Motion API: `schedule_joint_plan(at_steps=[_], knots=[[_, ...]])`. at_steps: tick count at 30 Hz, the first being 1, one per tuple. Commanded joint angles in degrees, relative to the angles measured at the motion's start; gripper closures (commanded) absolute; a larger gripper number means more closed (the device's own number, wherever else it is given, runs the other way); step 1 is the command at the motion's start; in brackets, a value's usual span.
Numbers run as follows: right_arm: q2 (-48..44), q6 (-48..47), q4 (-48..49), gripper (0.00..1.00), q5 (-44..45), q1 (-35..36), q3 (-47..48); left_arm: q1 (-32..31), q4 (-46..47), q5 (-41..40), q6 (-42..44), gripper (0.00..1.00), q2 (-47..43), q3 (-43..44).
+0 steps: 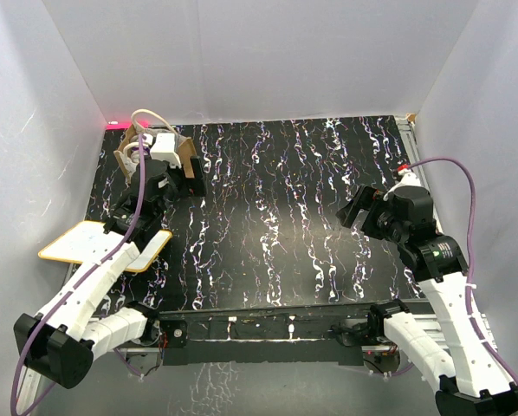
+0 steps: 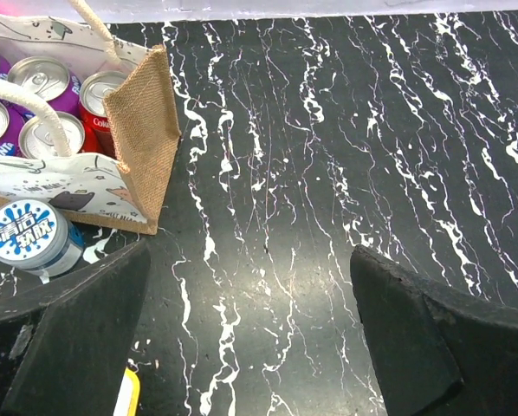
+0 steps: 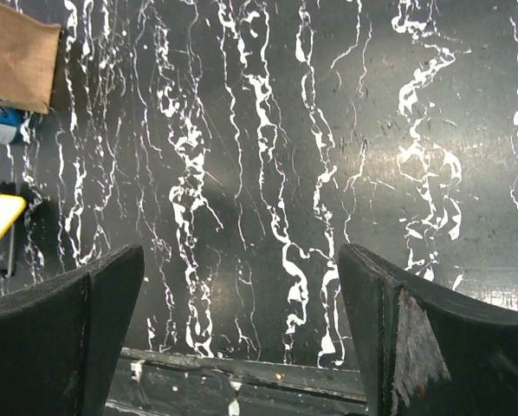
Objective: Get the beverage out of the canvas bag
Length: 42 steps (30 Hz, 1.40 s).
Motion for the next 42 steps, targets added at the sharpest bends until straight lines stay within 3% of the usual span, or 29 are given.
schedule_joint_plan(at_steps=[1, 10, 16, 22, 27, 33, 34, 37, 42], knots=[[-3.51, -1.59, 7.72, 0.02, 0.63, 1.21, -3.40, 0.88, 8.55, -0.04, -1.37, 0.03, -0.28, -1.72], [-6.29, -3.22, 13.76, 0.02, -3.86, 2.09, -9.22, 1.57, 8.21, -0.16, -9.06, 0.03, 4.14, -0.62], [-7.43, -4.48, 17.04, 0.02, -5.18, 2.30, -10.50, 3.39, 1.27, -1.60, -14.32, 0.03, 6.97, 4.45], [-9.41, -4.91, 20.04, 0.02, -5.08, 2.36, -11.93, 11.83, -10.11, -10.12, -27.73, 0.03, 10.02, 11.15], [-9.62, -4.97, 20.63, 0.02, -5.08, 2.42, -11.95, 17.96, -16.43, -9.69, -38.66, 0.03, 17.63, 18.45], [-10.35, -4.71, 20.89, 0.02, -4.48, 2.38, -12.11, 19.85, -15.08, -11.20, -42.54, 0.05, 27.34, 26.25], [-10.44, -4.67, 20.89, 0.02, -4.42, 2.42, -12.11, 20.22, -15.33, -11.25, -42.89, 0.09, 28.78, 27.54], [-10.68, -4.46, 20.89, 0.02, -4.23, 2.42, -12.28, 21.03, -13.70, -7.54, -42.49, 0.40, 32.09, 29.94], [-10.65, -4.23, 20.97, 0.02, -3.95, 2.45, -12.54, 21.08, -4.78, 7.86, -38.01, 0.63, 34.08, 28.75]])
